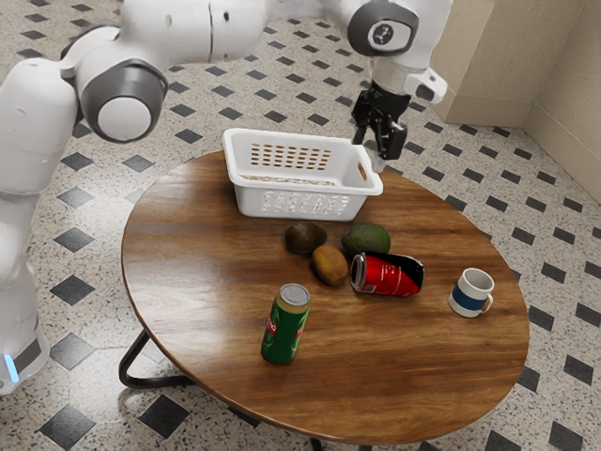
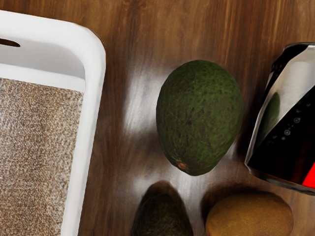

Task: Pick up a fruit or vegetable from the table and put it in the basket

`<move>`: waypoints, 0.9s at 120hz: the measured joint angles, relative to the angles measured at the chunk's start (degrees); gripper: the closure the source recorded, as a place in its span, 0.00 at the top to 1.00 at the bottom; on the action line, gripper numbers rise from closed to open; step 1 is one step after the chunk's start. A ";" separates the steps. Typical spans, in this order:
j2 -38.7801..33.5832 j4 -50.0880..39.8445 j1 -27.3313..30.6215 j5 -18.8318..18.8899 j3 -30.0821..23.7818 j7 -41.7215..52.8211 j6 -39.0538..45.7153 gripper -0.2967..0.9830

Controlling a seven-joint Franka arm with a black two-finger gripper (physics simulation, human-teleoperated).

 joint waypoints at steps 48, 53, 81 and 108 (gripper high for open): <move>-2.06 -17.24 -3.17 0.75 -0.78 1.04 18.75 0.77; -1.82 -18.04 -3.21 0.70 -0.79 1.10 20.09 0.77; -1.64 -19.79 -3.23 0.61 -0.80 1.42 24.60 0.77; -1.83 -20.77 -3.14 0.66 -0.70 1.63 26.07 0.77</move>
